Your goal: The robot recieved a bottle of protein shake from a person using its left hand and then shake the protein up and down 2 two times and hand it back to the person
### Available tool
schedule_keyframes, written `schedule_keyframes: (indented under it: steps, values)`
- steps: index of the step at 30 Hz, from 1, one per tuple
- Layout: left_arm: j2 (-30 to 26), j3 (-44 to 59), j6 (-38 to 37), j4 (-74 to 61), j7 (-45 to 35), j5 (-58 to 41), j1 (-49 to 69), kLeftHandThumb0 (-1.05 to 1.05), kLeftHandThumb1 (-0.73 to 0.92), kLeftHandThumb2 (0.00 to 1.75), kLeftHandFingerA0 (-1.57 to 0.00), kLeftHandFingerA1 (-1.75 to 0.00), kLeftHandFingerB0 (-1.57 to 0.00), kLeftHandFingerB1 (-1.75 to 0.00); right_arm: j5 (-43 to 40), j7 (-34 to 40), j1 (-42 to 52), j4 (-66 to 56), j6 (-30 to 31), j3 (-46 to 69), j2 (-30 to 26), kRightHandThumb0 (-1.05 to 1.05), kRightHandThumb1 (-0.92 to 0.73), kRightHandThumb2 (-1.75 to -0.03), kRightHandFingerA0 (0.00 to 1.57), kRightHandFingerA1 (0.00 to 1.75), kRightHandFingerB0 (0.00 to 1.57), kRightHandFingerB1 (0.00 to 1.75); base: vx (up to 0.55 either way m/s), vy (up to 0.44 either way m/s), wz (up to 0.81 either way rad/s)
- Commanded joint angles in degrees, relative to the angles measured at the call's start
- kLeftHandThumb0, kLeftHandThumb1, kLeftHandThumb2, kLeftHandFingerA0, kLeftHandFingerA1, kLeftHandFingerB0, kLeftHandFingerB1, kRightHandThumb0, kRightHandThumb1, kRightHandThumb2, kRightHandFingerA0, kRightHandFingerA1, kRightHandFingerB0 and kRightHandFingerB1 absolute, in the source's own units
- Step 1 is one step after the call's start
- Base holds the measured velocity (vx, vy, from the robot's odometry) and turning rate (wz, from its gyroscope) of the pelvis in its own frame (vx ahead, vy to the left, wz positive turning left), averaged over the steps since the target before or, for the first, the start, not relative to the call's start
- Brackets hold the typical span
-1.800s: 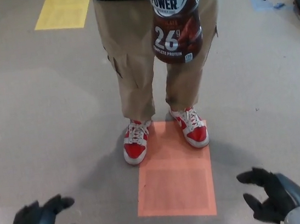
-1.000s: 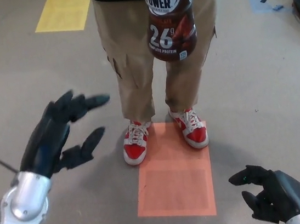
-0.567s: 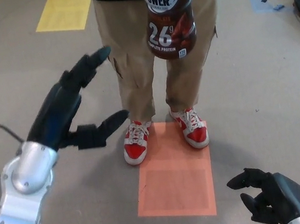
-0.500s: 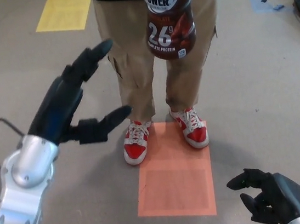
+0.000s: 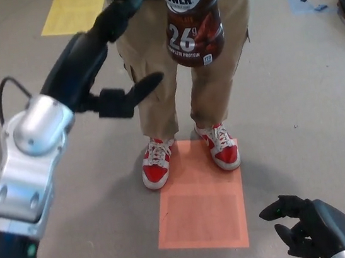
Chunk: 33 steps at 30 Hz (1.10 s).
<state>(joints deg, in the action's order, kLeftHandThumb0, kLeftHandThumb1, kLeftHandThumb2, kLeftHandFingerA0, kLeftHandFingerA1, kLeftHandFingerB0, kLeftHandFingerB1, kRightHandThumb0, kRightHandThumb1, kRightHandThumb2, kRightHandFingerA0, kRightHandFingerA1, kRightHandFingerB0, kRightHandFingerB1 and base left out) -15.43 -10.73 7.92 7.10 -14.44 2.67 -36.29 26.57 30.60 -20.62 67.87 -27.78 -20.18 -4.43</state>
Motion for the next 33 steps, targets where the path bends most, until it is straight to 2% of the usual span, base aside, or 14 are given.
schedule_keyframes:
  steps: [1, 14, 17, 22, 33]
  values:
    - [1.58, -2.48, 43.59, 0.87, -19.22, -15.68, -18.9, -0.94, 0.6, 0.96, 0.0, -0.14, 0.0, 0.0, 1.41, 4.66, 2.09, 1.2, -5.37, -0.22, -1.46, -0.28, -0.75, -0.7, 1.0, 0.63, 0.78, 0.65, 0.0, 0.0, 0.0]
    - [5.02, -3.36, 45.53, 5.39, -20.78, -14.53, -24.23, -0.96, 0.61, 0.98, 0.0, -0.11, 0.0, 0.0, 1.26, 3.06, 1.75, 0.68, -5.85, -0.06, -1.79, -0.29, -0.79, -0.71, 0.99, 0.62, 0.78, 0.61, 0.0, 0.0, 0.0]
    - [5.48, -4.07, 45.35, 6.29, -21.33, -13.82, -25.81, -0.96, 0.62, 0.99, 0.0, -0.11, 0.0, 0.0, 1.59, 3.67, 1.41, 0.44, -6.08, -0.19, -1.96, -0.28, -0.75, -0.72, 0.98, 0.6, 0.77, 0.62, 0.0, 0.0, 0.0]
    - [6.16, -5.1, 46.98, 5.31, -21.25, -13.71, -25.75, -0.95, 0.63, 1.01, 0.0, -0.15, 0.0, -0.03, 1.21, 2.9, 2.34, 0.3, -6.45, 0.0, -2.06, -0.27, -0.8, -0.7, 0.97, 0.6, 0.76, 0.6, 0.0, 0.0, 0.0]
    - [9.83, -4.23, 51.38, 6.16, -18.12, -13.19, -25.83, -0.95, 0.57, 0.97, 0.0, -0.11, 0.0, 0.0, 1.15, 3.22, 2.54, 0.52, -6.98, 0.13, -1.83, -0.25, -0.75, -0.72, 0.99, 0.6, 0.76, 0.62, 0.0, 0.0, 0.0]
